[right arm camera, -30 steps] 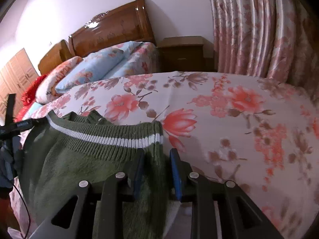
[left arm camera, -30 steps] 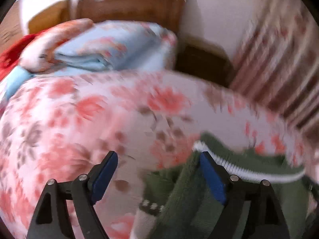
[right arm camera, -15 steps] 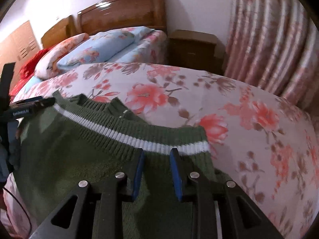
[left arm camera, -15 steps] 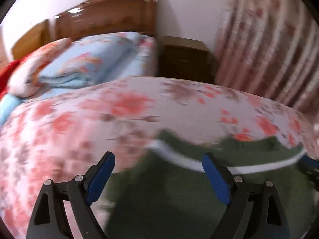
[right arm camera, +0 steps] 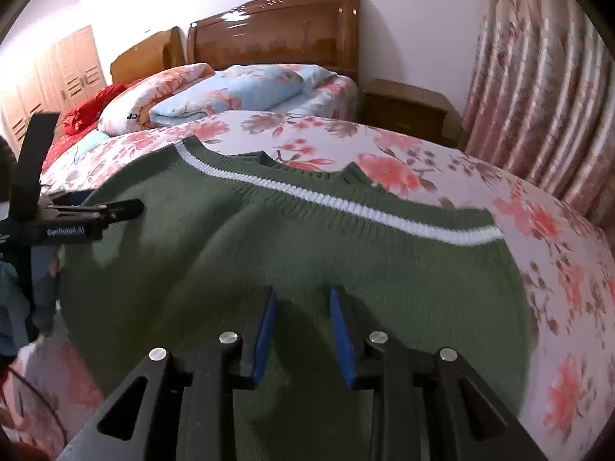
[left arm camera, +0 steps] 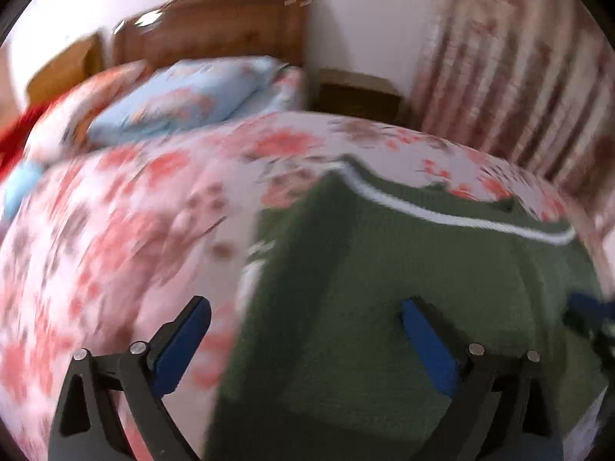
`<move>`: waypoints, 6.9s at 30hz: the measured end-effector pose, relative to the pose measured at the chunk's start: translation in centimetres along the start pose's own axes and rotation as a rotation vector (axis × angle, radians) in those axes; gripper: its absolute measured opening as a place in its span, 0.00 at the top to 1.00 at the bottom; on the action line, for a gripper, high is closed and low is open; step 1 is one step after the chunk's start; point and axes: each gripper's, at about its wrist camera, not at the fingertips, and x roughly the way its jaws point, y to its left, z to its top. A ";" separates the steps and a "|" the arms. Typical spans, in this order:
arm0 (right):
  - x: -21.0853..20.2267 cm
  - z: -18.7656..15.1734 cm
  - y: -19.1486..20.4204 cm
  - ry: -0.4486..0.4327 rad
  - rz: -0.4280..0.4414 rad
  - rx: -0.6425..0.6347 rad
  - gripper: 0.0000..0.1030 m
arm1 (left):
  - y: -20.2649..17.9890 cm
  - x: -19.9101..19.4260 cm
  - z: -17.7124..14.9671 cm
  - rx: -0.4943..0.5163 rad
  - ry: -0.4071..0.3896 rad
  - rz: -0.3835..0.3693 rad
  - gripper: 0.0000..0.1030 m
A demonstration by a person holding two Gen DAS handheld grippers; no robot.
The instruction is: Fold small clothes
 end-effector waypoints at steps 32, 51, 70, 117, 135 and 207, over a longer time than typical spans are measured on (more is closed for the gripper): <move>-4.4 -7.9 0.7 -0.153 -0.224 0.032 0.70 | -6.1 -6.4 -10.7 0.225 -0.113 0.054 0.00; -4.0 -7.8 0.5 -0.122 -0.119 0.009 0.26 | -5.3 -6.8 -10.8 0.153 -0.110 0.008 0.00; -5.0 -8.1 0.4 -0.169 -0.065 0.033 0.19 | -2.4 -11.2 -7.9 0.112 -0.294 0.011 0.00; 4.9 5.2 -1.6 0.048 -0.108 -0.052 0.23 | -11.2 4.0 4.4 0.185 0.047 -0.131 0.00; 4.5 4.0 -7.2 0.017 -0.167 0.180 0.22 | -7.1 4.5 4.9 -0.013 0.031 -0.262 0.00; -8.2 -10.4 -2.1 -0.062 -0.116 0.103 0.29 | -6.6 -4.7 -9.4 0.258 -0.075 0.049 0.00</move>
